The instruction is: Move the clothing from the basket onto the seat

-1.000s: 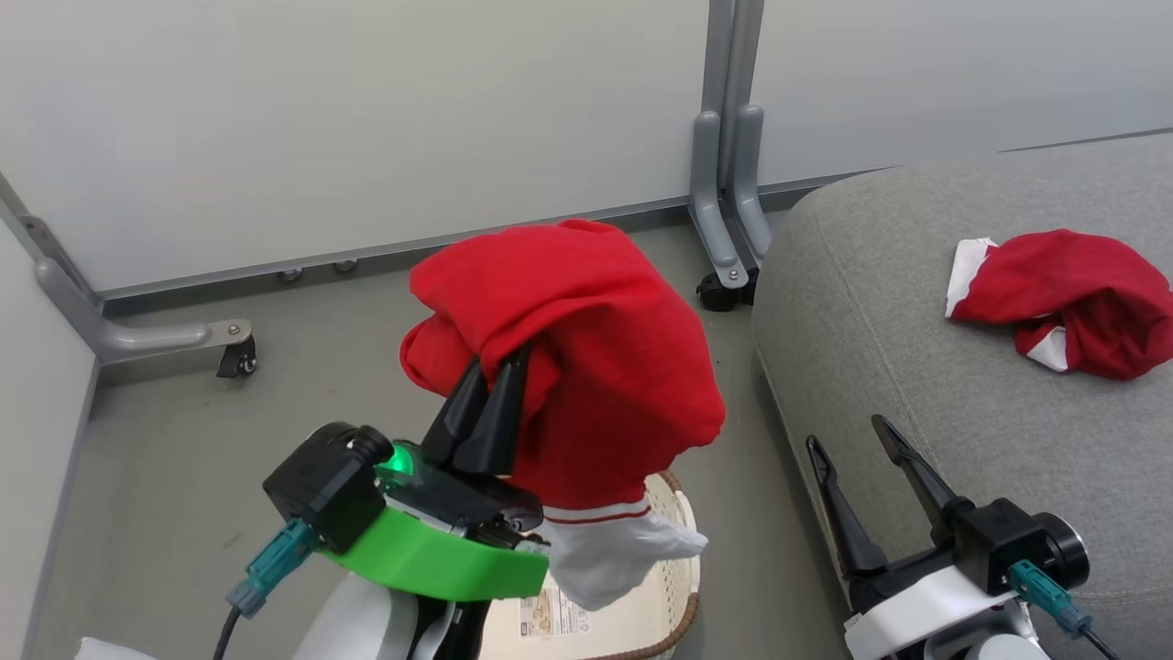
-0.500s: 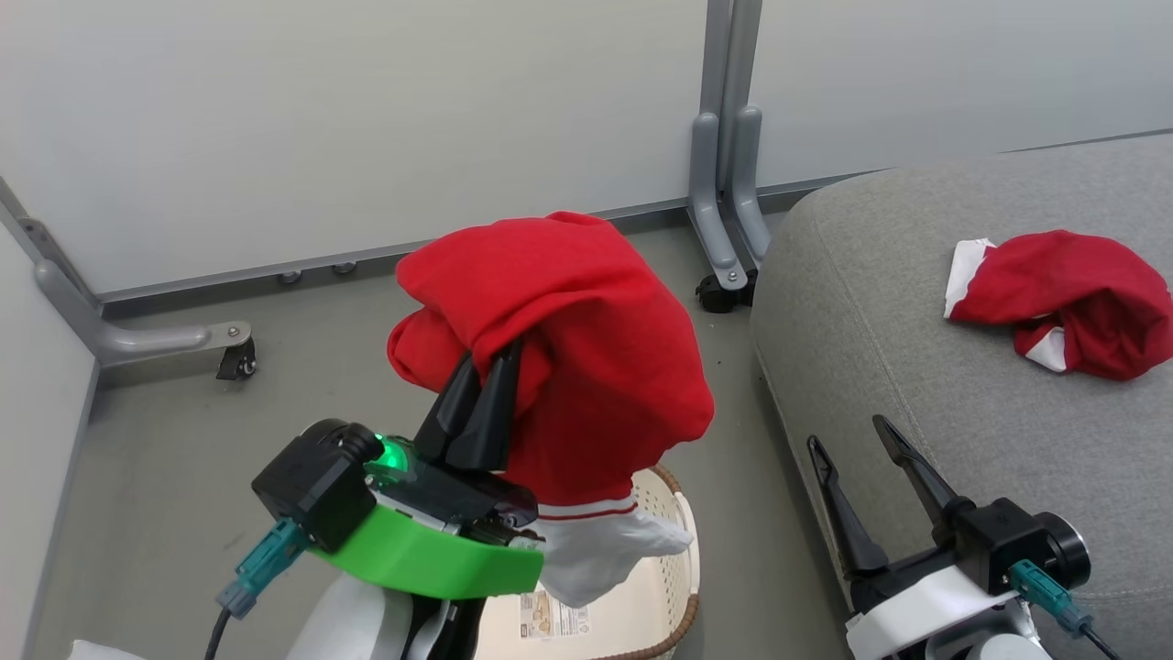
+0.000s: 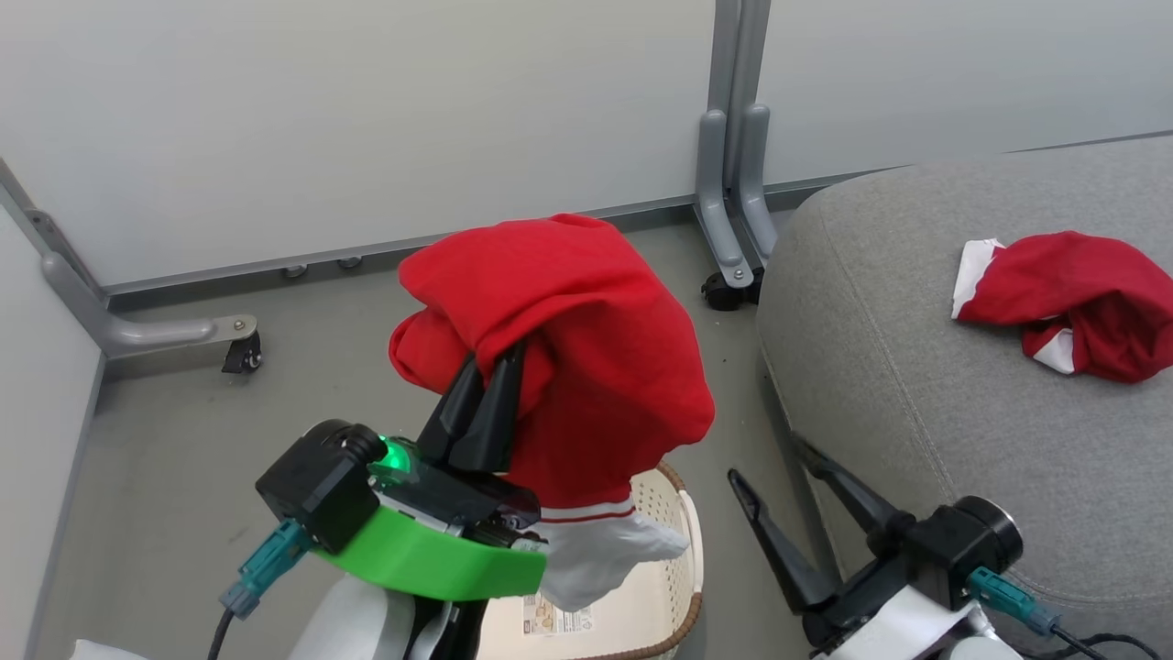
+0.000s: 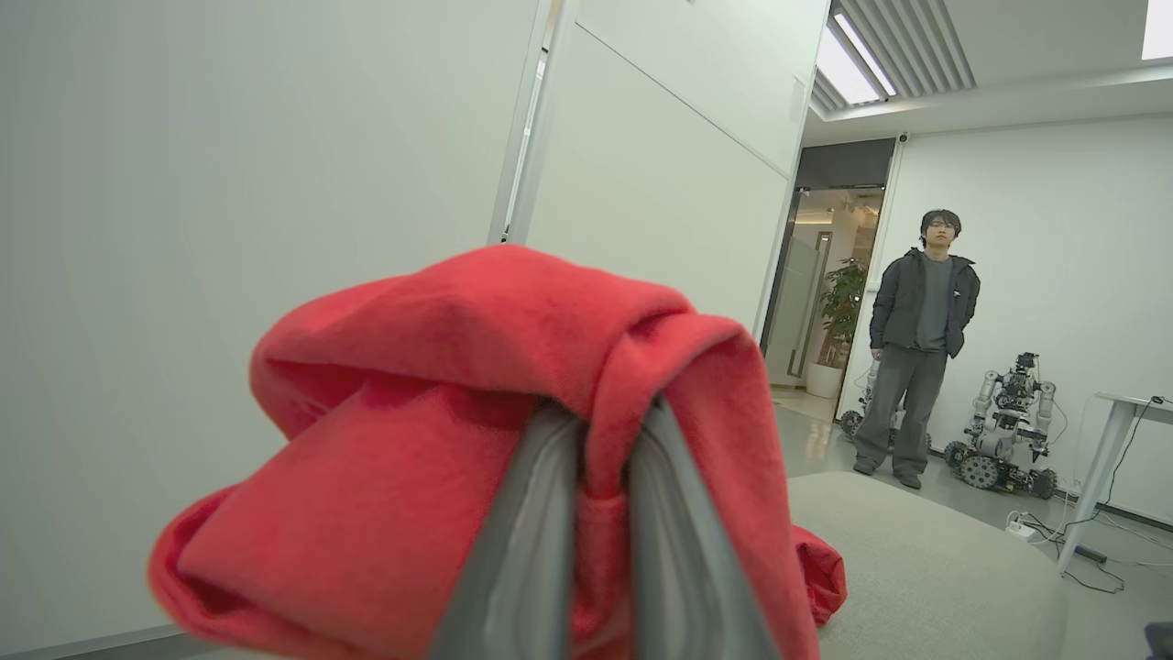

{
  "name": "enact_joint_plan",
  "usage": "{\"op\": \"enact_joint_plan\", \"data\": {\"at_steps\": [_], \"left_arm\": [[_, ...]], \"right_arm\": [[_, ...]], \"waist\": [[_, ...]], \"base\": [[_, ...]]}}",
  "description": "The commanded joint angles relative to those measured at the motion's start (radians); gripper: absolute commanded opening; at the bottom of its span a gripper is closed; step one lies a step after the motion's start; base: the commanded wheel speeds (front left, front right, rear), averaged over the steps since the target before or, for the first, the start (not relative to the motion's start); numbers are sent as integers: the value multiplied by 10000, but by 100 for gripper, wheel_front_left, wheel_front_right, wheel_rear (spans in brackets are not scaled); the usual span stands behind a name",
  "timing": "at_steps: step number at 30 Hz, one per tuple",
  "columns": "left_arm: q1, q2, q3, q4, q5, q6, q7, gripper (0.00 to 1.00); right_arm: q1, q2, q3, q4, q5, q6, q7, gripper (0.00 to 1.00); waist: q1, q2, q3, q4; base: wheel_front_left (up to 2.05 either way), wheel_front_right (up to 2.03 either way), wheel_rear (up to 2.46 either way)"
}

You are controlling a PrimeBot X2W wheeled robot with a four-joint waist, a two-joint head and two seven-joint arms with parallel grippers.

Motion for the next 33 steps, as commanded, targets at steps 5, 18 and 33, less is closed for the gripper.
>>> {"op": "enact_joint_plan", "data": {"at_steps": [5, 18, 33], "left_arm": [[-125, 44, -71, 8, -53, -22, -3, 0], [-250, 167, -582, -54, 175, -23, -3, 0], [-402, 297, -1728, -2, 152, -23, -1, 0]], "right_arm": [[-509, -693, 1131, -473, 777, -3, -30, 100], [-1546, -1261, 2981, -237, 1988, -3, -30, 100], [-2444, -792, 3523, 572, 2315, -3, -30, 100]], "waist": [[1, 0, -9, 45], [1, 0, -56, 315], [1, 0, -185, 750]], "base": [[0, 0, 0], [0, 0, 0], [0, 0, 0]]}}
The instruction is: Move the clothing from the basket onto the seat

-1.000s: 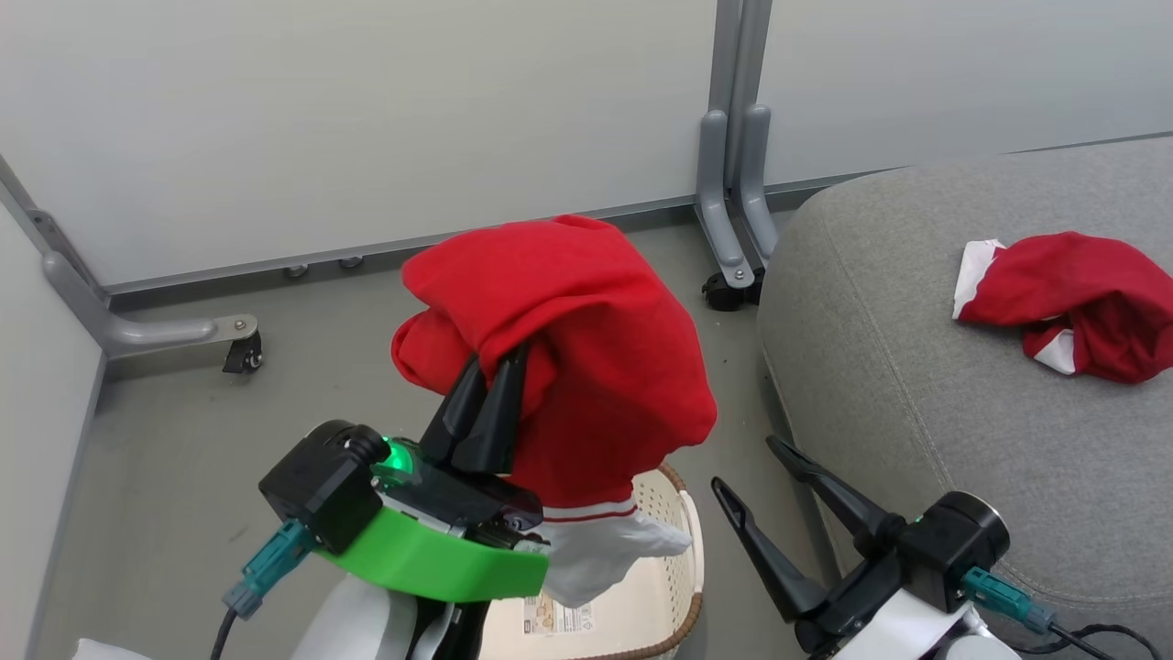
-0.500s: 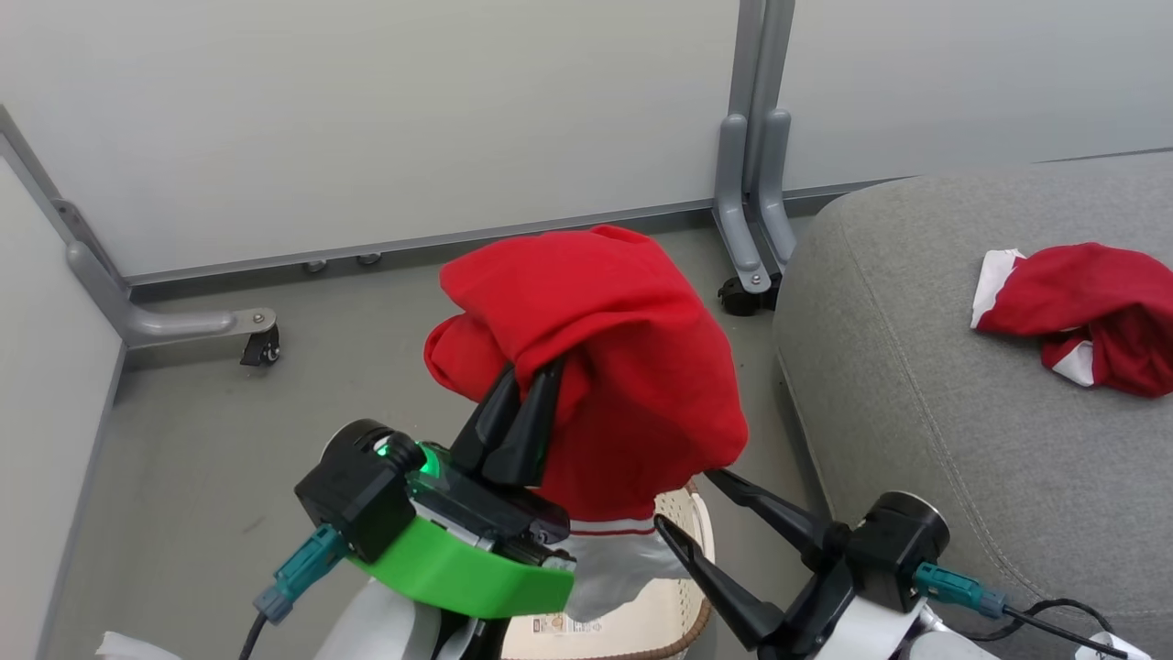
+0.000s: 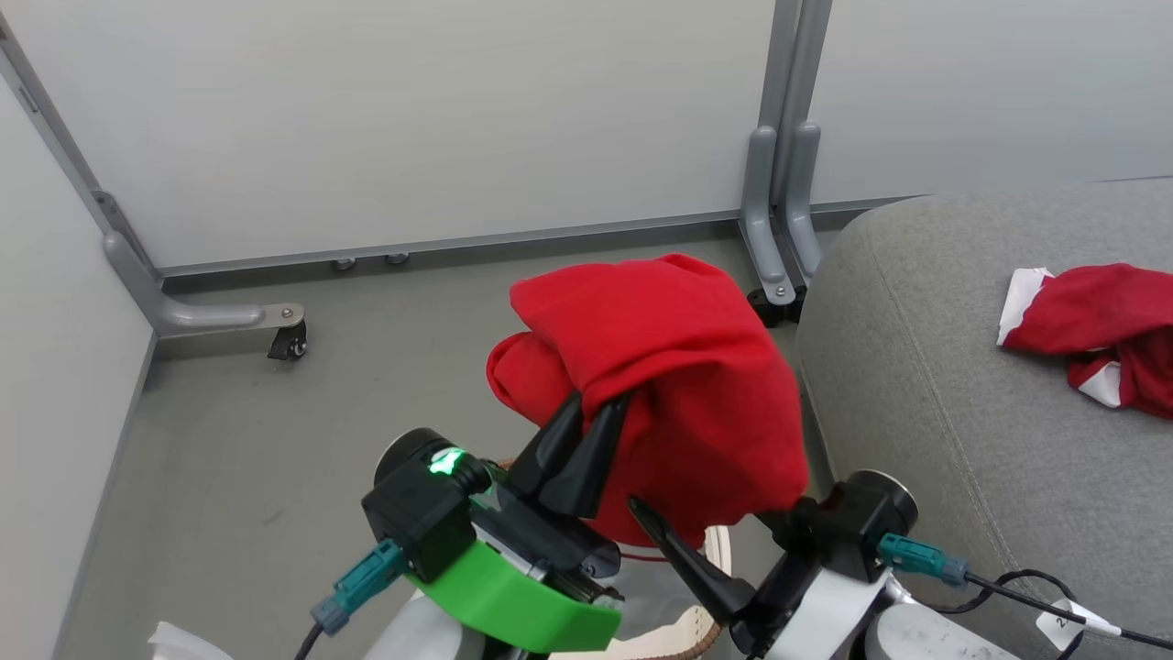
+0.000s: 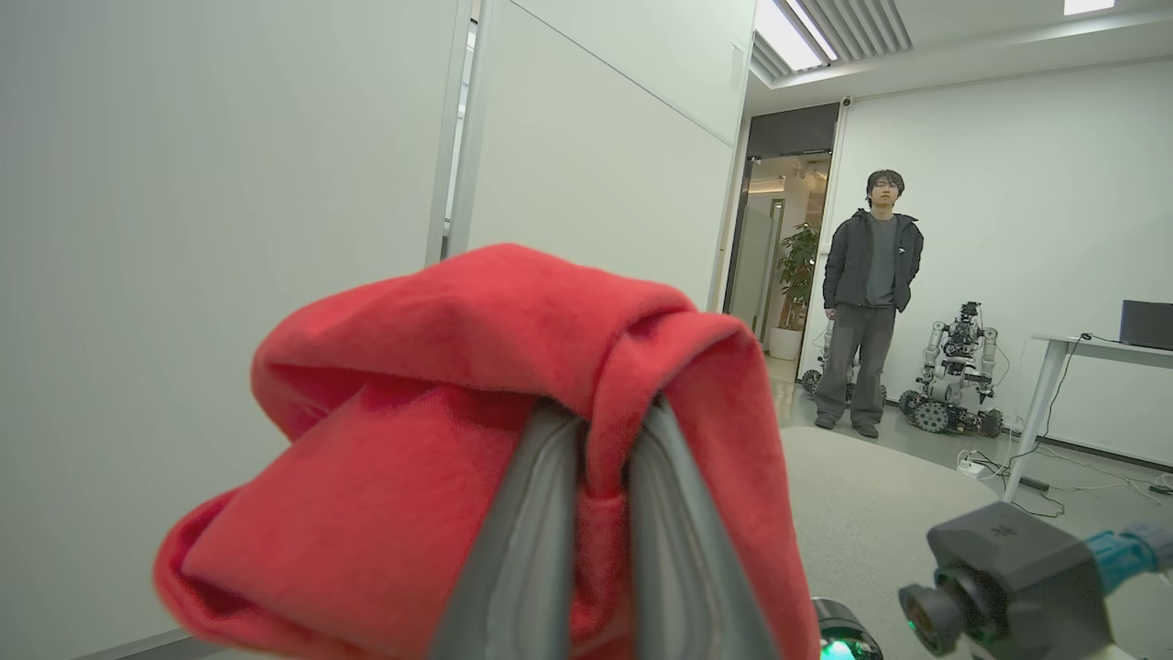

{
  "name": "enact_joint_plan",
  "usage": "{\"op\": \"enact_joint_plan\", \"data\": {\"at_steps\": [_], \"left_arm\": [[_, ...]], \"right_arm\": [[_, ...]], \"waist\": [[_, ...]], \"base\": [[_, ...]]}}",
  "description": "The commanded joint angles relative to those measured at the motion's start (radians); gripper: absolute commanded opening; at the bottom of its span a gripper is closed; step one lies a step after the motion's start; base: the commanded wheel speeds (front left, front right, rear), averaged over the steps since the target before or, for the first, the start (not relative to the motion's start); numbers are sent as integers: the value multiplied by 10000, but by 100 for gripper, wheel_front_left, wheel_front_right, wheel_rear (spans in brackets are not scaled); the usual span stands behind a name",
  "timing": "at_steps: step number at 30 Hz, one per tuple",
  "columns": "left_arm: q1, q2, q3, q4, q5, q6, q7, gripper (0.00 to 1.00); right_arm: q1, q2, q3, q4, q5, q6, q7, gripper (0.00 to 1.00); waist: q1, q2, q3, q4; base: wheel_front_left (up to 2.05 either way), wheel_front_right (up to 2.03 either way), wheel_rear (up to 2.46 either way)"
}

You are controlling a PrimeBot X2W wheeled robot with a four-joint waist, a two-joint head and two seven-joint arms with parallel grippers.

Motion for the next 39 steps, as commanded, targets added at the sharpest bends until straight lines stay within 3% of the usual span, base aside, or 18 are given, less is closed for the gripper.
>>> {"op": "enact_joint_plan", "data": {"at_steps": [1, 12, 13, 14, 16, 17, 18, 38, 39], "left_arm": [[-194, 88, -102, 45, -16, -23, -1, 0], [-276, 30, -473, 79, -92, -23, -3, 0], [-279, 29, -474, 86, -91, -23, -3, 0], [-278, 28, -463, 93, -86, -23, -3, 0], [-248, 30, -416, 124, -99, -23, -3, 0], [-232, 33, -404, 133, -100, -23, -3, 0], [-219, 36, -396, 151, -101, -23, -1, 0], [72, -3, 21, 1039, -21, -23, -1, 0], [87, -32, 59, 1131, 8, -23, -1, 18]], "right_arm": [[-190, 60, 36, 57, 25, -3, -30, 100], [-502, 529, -224, 447, -376, -3, -30, 100], [-488, 550, -261, 455, -365, -3, -30, 88], [-471, 568, -311, 468, -365, -3, -30, 55], [-363, 632, -486, 547, -299, -3, -30, 41], [-287, 687, -578, 574, -171, -3, -30, 25], [-252, 735, -647, 582, -53, -3, -30, 0], [-133, 681, -821, 142, 91, -3, -30, 0], [-137, 676, -814, 110, 111, -3, -30, 0]], "waist": [[0, 0, -29, 50], [0, 0, -15, 193], [0, 0, -10, 201], [0, 0, -3, 210], [0, 0, 9, 220], [0, 0, 14, 221], [0, 0, 19, 223], [0, 0, 8, 100], [0, 0, 5, 94]], "base": [[0, 0, 0], [0, 0, 0], [0, 0, 0], [0, 0, 0], [0, 0, 0], [0, 0, 0], [0, 0, 0], [0, 0, 0], [0, 0, 0]]}}
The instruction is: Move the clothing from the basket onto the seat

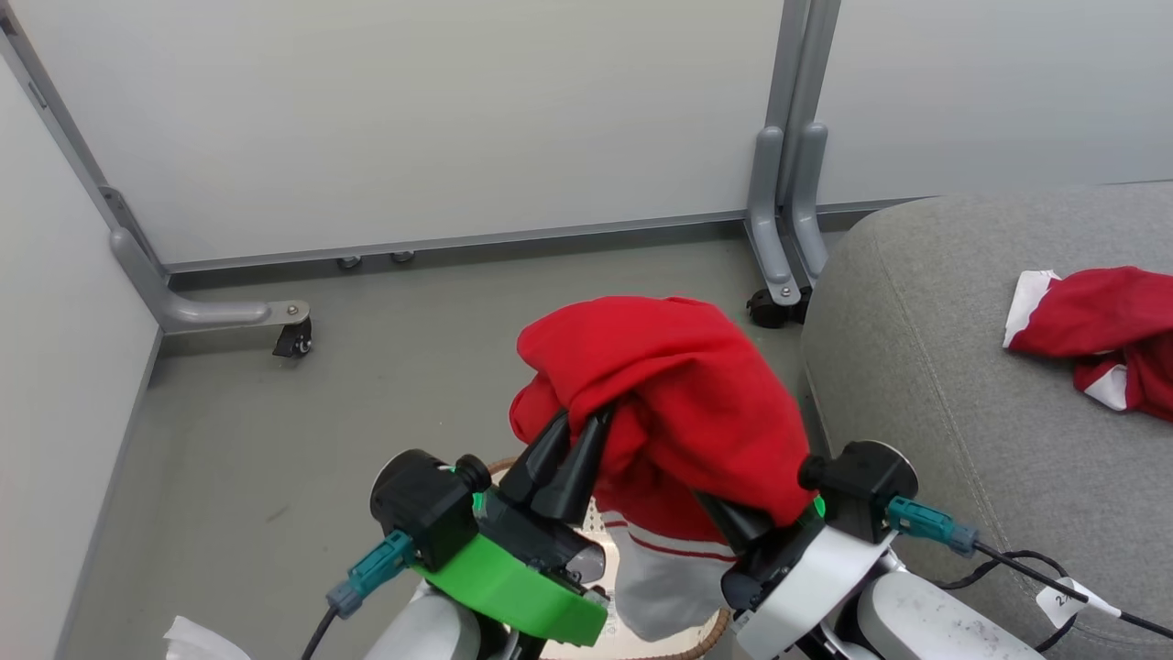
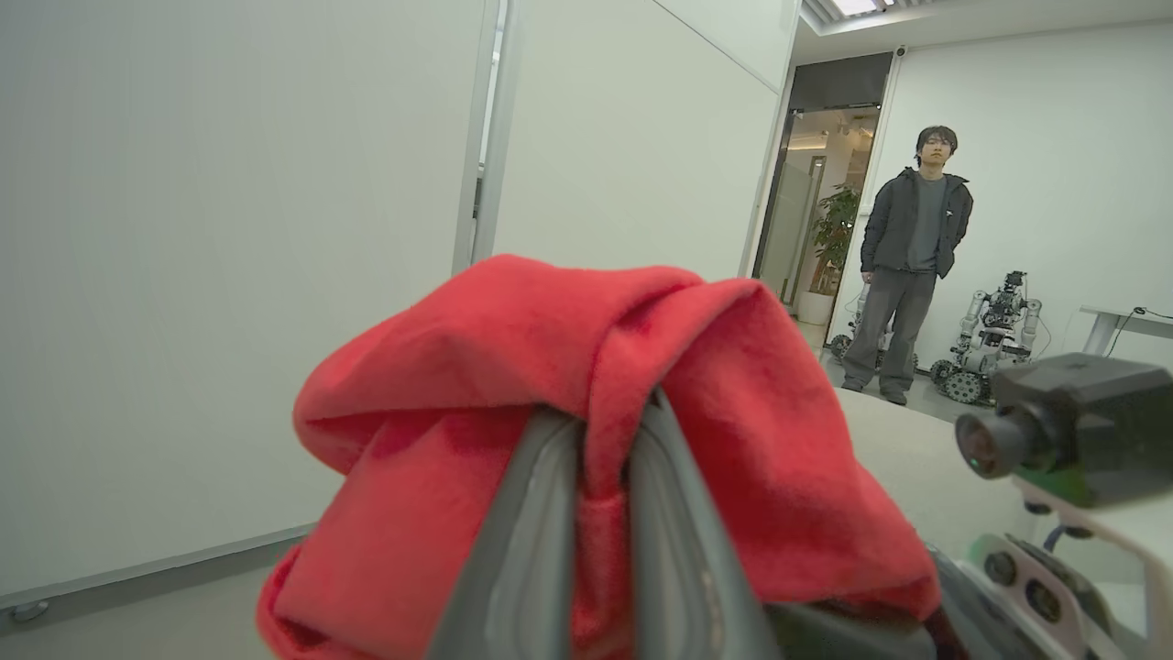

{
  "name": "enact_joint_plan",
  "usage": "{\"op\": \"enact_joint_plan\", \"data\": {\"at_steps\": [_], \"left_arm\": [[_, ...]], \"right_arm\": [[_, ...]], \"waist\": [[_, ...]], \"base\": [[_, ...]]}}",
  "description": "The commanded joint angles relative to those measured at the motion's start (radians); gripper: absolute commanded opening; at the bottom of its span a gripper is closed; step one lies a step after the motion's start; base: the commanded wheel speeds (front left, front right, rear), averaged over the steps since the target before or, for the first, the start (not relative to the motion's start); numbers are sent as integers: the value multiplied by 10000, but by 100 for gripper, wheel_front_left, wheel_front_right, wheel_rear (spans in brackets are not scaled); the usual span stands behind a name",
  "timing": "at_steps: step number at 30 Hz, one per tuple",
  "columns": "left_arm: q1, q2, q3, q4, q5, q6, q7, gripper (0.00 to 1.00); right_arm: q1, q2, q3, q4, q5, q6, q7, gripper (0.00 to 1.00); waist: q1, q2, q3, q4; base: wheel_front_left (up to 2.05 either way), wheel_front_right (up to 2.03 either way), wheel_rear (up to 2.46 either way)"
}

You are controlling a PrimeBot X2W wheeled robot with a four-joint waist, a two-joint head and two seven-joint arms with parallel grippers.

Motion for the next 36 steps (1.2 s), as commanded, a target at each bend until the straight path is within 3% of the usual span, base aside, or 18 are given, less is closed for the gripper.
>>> {"op": "enact_joint_plan", "data": {"at_steps": [1, 2, 4, 15, 36], "left_arm": [[83, -35, 45, 64, 69, -23, -1, 34], [117, -49, 62, 177, 47, -23, -1, 74], [118, -41, 4, 348, 64, -23, 1, 100], [275, 129, -15, 779, 143, -23, 1, 100], [1187, 804, 791, 894, 536, -23, 1, 100]], "right_arm": [[56, -6, -15, -99, 46, -3, -30, 0], [61, 2, -68, -179, 14, -2, -30, 0], [119, 31, -241, -323, -135, -2, -30, 0], [367, 190, -1265, -797, -781, -2, -30, 0], [1028, 389, -2979, -1152, -525, -3, -29, 0]], "waist": [[0, -1, -2, -5], [0, -1, -3, -8], [0, -1, 0, -11], [0, -1, 26, 0], [0, -1, 54, 90]], "base": [[0, 0, 0], [0, 0, 0], [0, 0, 0], [0, 0, 0], [0, 0, 0]]}}
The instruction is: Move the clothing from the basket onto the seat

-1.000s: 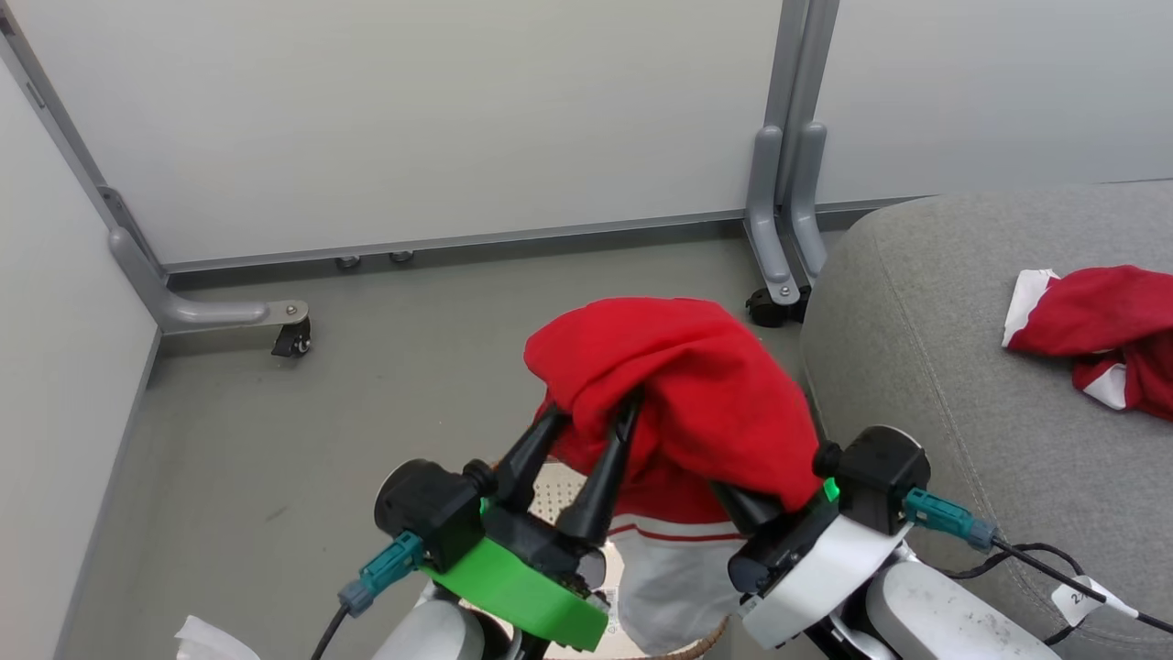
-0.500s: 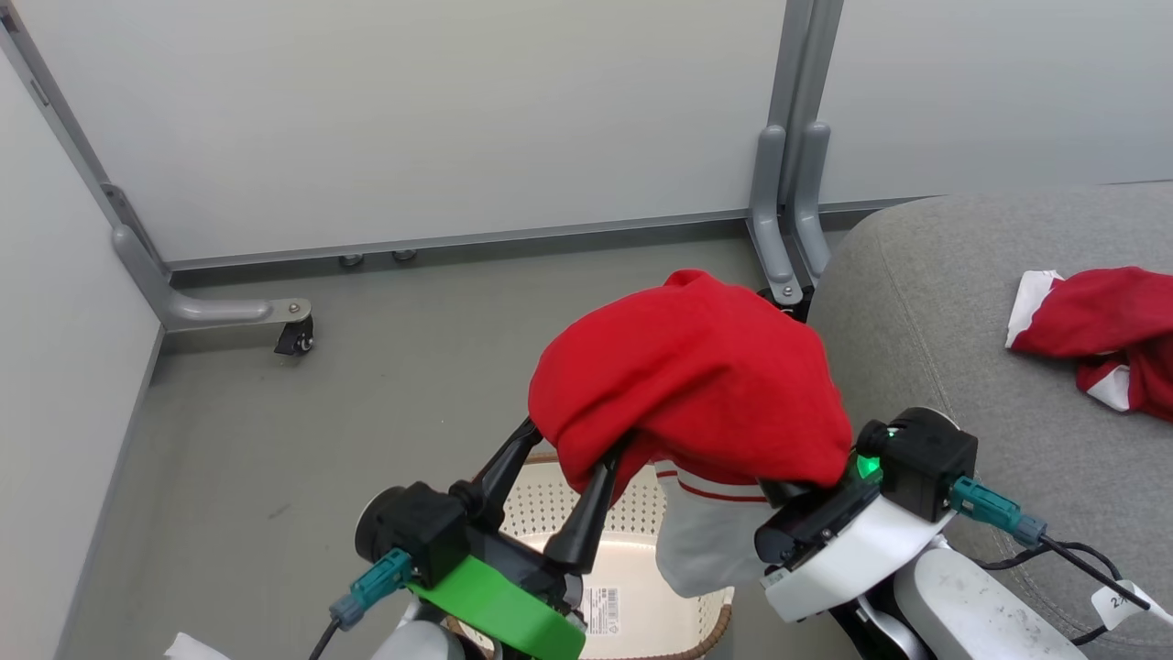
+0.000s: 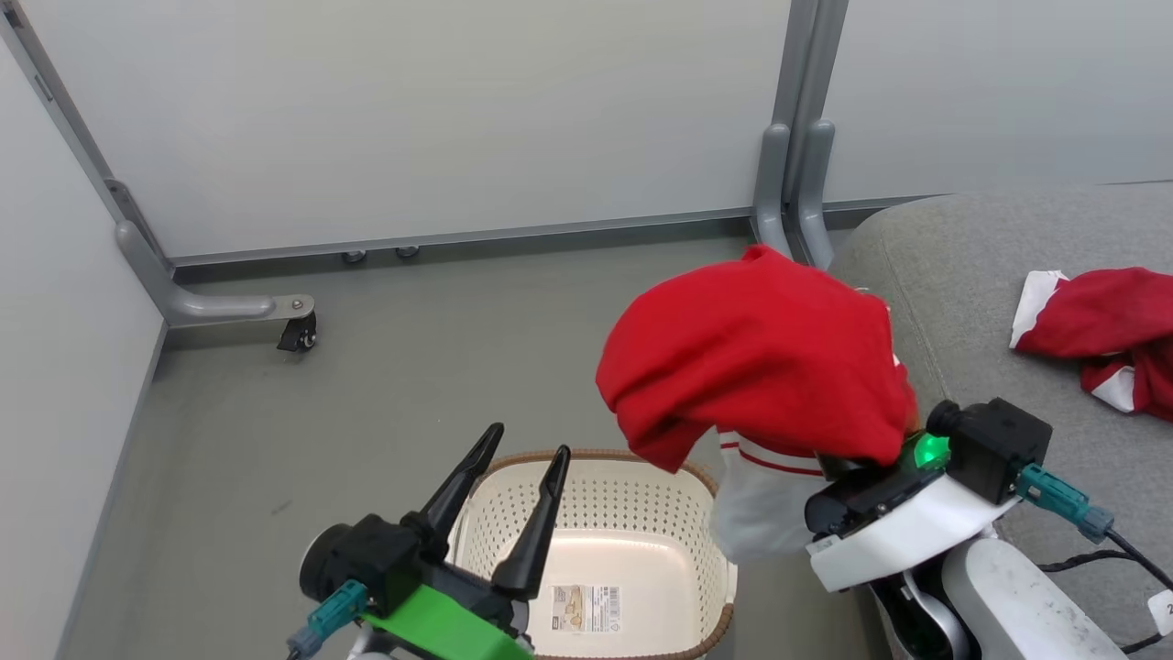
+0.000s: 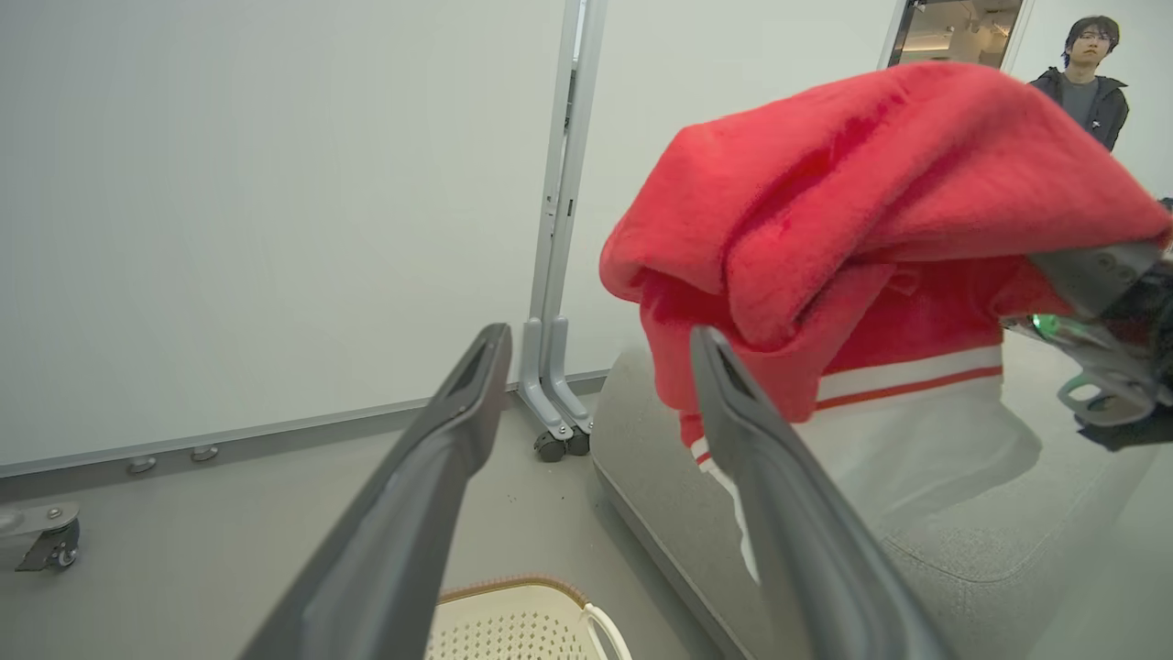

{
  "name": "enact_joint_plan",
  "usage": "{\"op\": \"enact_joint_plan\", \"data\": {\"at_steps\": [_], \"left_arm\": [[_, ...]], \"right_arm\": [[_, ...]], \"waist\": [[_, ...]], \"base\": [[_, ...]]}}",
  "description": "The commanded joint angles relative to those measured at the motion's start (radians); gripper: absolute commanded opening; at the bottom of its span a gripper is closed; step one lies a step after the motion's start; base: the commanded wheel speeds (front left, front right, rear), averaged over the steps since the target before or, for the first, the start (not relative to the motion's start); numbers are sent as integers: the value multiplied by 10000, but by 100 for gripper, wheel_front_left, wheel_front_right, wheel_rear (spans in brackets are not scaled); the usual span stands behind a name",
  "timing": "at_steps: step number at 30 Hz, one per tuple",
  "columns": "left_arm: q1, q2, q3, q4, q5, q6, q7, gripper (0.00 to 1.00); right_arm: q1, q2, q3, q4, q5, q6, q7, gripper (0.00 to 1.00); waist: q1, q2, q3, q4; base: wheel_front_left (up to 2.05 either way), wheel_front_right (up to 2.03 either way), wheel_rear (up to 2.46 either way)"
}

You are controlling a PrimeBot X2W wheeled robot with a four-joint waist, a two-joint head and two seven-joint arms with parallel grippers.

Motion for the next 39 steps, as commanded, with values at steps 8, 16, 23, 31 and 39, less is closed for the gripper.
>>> {"op": "enact_joint_plan", "data": {"at_steps": [8, 16, 23, 31, 39], "left_arm": [[866, 29, 1060, 425, 336, -23, 1, 100], [1562, -303, 2103, 987, 656, -23, 1, 100], [2147, -668, 3069, 1373, 994, -24, 1, 100], [2578, -891, 3529, 1721, 1270, -24, 1, 100], [2631, -986, 3767, 1873, 1292, -24, 1, 100]], "right_arm": [[671, 112, -1079, -178, -48, -2, -29, 0], [1331, 317, -1946, -254, -245, -2, -29, 0], [1801, 477, -2514, -70, -414, -2, -29, 0], [2106, 682, -2974, 99, -494, -2, -29, 0], [2106, 758, -3011, 178, -537, -2, -29, 0]], "waist": [[0, 0, 2, -14], [0, 0, -82, -97], [0, 0, -147, -159], [0, 0, -145, -207], [0, 0, -99, -212]], "base": [[0, 0, 0], [0, 0, 0], [0, 0, 0], [0, 0, 0], [0, 0, 0]]}}
